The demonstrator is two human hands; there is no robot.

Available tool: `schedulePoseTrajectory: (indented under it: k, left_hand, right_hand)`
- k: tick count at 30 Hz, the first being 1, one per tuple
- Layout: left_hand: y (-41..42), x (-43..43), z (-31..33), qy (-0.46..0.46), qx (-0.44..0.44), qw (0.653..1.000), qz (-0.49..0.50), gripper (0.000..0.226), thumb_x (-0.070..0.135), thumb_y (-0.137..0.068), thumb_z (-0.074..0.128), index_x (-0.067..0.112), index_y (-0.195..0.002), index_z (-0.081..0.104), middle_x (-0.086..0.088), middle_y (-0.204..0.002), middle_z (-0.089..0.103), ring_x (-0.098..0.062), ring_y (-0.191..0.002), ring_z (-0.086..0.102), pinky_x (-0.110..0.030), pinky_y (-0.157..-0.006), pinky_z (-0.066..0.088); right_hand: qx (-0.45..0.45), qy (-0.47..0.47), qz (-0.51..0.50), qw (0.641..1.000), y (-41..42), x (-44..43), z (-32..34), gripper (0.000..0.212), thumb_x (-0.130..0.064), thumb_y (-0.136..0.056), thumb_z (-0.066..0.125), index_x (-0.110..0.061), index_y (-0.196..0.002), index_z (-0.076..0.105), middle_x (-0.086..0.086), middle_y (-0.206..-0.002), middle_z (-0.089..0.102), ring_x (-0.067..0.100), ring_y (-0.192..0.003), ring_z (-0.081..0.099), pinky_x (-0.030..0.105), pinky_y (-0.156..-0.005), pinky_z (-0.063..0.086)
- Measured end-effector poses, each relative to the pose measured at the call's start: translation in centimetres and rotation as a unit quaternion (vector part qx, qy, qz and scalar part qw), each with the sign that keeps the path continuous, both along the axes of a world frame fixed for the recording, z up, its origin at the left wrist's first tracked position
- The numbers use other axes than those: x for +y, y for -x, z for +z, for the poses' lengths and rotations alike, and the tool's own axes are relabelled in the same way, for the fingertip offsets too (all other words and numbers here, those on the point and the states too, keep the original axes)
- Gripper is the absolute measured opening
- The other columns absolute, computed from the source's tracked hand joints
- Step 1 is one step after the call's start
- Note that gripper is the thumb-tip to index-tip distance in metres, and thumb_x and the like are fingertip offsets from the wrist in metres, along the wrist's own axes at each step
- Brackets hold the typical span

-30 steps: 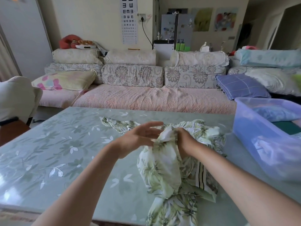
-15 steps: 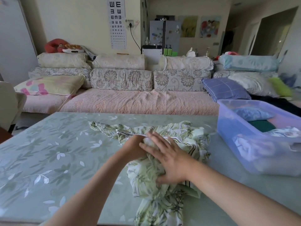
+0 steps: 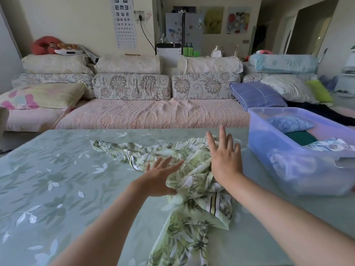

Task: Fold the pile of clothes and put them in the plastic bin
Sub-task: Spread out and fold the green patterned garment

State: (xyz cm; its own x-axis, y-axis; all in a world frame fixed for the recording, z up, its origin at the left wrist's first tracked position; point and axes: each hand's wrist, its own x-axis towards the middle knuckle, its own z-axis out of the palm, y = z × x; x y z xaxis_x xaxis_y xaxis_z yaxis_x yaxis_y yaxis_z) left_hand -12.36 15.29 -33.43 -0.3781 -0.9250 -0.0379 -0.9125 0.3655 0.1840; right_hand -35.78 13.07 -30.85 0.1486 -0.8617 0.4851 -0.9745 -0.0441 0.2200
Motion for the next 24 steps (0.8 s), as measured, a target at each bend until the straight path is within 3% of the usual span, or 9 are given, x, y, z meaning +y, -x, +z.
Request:
schedulePoseTrajectory:
  k: [1,5,7,9,12,15,18,21,24]
  left_hand:
    - [0.3,-0.6,-0.5,0.009,-0.014,1.0,0.004,0.102,0.053,-0.082,0.069,0.063,-0.141,-0.013,0.008,-0.162,-0.014,-0.027,-0.149,-0.016,-0.065,-0.115,-0.006]
    - [1.7,-3.3,-1.8,0.054,-0.061,0.996,0.025,0.095,0.038,-0.087,0.06,0.055,-0.137,-0.018,0.008,-0.159,-0.024,-0.034,-0.146,-0.021,-0.07,-0.113,-0.006]
    - [1.9,-4.4,-2.0,0.058,-0.067,0.996,0.022,0.094,0.039,-0.087,0.058,0.053,-0.143,-0.016,0.005,-0.163,-0.012,-0.034,-0.149,-0.007,-0.068,-0.114,-0.002]
    - [1.8,-5.1,-2.1,0.054,-0.07,0.996,0.004,0.089,0.039,-0.089,0.057,0.048,-0.15,-0.007,-0.004,-0.153,0.034,-0.028,-0.137,0.04,-0.053,-0.116,0.02]
    - [1.9,-5.5,-1.9,0.09,-0.056,0.994,-0.024,0.079,0.036,-0.093,0.059,0.038,-0.154,0.01,-0.002,-0.116,0.063,-0.021,-0.104,0.061,-0.035,-0.101,0.042]
    - [1.8,-5.3,-1.8,0.074,-0.044,0.996,-0.009,0.071,0.025,-0.093,0.058,0.038,-0.153,0.021,-0.006,-0.128,0.062,-0.027,-0.112,0.06,-0.038,-0.093,0.05]
    - [1.6,-4.1,-1.4,-0.012,-0.042,0.999,0.017,0.069,0.008,-0.092,0.048,0.04,-0.15,0.03,-0.007,-0.132,0.059,-0.027,-0.112,0.058,-0.038,-0.089,0.051]
    - [1.4,-2.6,-0.6,-0.09,-0.04,0.995,0.016,0.064,0.005,-0.094,0.043,0.039,-0.148,0.035,-0.005,-0.125,0.061,-0.023,-0.095,0.06,-0.033,-0.073,0.052]
    - [1.3,-0.7,0.6,-0.146,-0.059,0.987,0.016,0.049,0.007,-0.096,0.044,0.028,-0.14,0.046,-0.004,-0.12,0.062,-0.021,-0.093,0.059,-0.032,-0.074,0.051]
  right_hand:
    - [-0.003,-0.003,0.026,1.0,-0.1,0.2,0.1,0.087,-0.013,-0.09,0.053,-0.019,-0.158,-0.001,0.026,-0.162,-0.013,0.044,-0.145,0.025,0.054,-0.109,0.035]
    - [-0.024,-0.005,0.265,0.964,-0.7,0.8,-1.8,0.04,-0.036,-0.094,0.047,-0.02,-0.131,0.055,0.014,-0.146,0.044,0.038,-0.127,0.052,0.055,-0.098,0.046]
    - [-0.023,-0.17,0.241,0.955,-0.7,0.9,-2.5,0.06,-0.065,-0.092,0.035,-0.034,-0.143,0.045,0.009,-0.162,0.021,0.032,-0.148,0.022,0.062,-0.115,0.024]
    - [0.051,-0.242,0.169,0.954,-0.2,-0.2,-3.5,0.085,-0.08,-0.081,0.038,-0.046,-0.154,0.012,0.006,-0.163,-0.025,0.03,-0.149,-0.026,0.07,-0.114,-0.007]
    - [0.035,-0.272,0.105,0.956,0.5,-1.6,-3.9,0.103,-0.061,-0.078,0.061,-0.053,-0.15,-0.012,0.008,-0.149,-0.049,0.037,-0.137,-0.044,0.075,-0.107,-0.016]
    - [-0.062,-0.34,0.082,0.935,0.4,-1.9,-3.5,0.105,-0.023,-0.081,0.066,-0.06,-0.149,-0.005,-0.002,-0.151,-0.049,0.038,-0.144,-0.032,0.07,-0.115,0.008]
    - [-0.091,-0.363,0.097,0.922,0.0,-0.8,-2.8,0.1,0.004,-0.082,0.051,-0.057,-0.151,0.013,-0.003,-0.165,-0.02,0.038,-0.152,0.005,0.042,-0.102,0.045]
    - [-0.1,-0.368,0.132,0.915,-0.6,0.3,-2.2,0.092,0.015,-0.081,0.044,-0.044,-0.15,0.034,0.005,-0.164,0.015,0.035,-0.139,0.04,0.035,-0.09,0.052]
    - [-0.083,-0.37,0.152,0.913,-1.2,1.6,-1.6,0.08,0.012,-0.082,0.045,-0.037,-0.145,0.045,0.006,-0.153,0.036,0.029,-0.128,0.049,0.036,-0.094,0.05]
